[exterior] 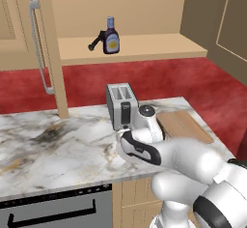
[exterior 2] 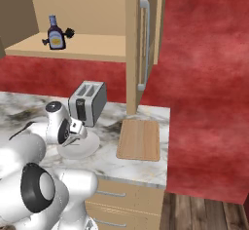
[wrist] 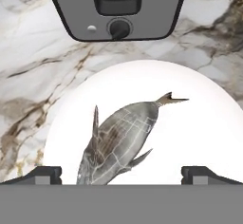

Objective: Pick the fish from the plate and place it on the cutting board. Then pick the condiment bottle from the cabinet and place it next to the cutting board.

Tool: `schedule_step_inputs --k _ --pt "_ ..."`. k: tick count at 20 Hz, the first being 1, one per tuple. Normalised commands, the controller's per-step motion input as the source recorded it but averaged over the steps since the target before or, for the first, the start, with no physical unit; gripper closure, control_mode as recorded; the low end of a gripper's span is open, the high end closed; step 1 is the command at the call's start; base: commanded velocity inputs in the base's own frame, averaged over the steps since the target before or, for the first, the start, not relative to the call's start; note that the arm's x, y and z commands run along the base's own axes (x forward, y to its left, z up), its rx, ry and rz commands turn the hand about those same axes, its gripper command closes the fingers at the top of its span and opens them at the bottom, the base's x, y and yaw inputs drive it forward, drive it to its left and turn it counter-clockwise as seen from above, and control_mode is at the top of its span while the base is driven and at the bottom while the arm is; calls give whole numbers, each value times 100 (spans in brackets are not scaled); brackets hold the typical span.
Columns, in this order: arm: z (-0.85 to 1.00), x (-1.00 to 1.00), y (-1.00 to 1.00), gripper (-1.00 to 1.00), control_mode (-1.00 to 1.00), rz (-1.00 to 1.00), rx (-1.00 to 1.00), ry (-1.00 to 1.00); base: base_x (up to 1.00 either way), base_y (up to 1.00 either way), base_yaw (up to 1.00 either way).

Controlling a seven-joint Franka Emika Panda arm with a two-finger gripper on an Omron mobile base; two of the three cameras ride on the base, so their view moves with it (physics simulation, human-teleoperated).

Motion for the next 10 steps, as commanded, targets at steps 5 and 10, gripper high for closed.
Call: schedule_step_inputs --k 5,10 --pt "-19 17 3 -100 -100 0 0 0 0 0 0" --pt "-16 16 1 -100 -100 0 0 0 0 0 0"
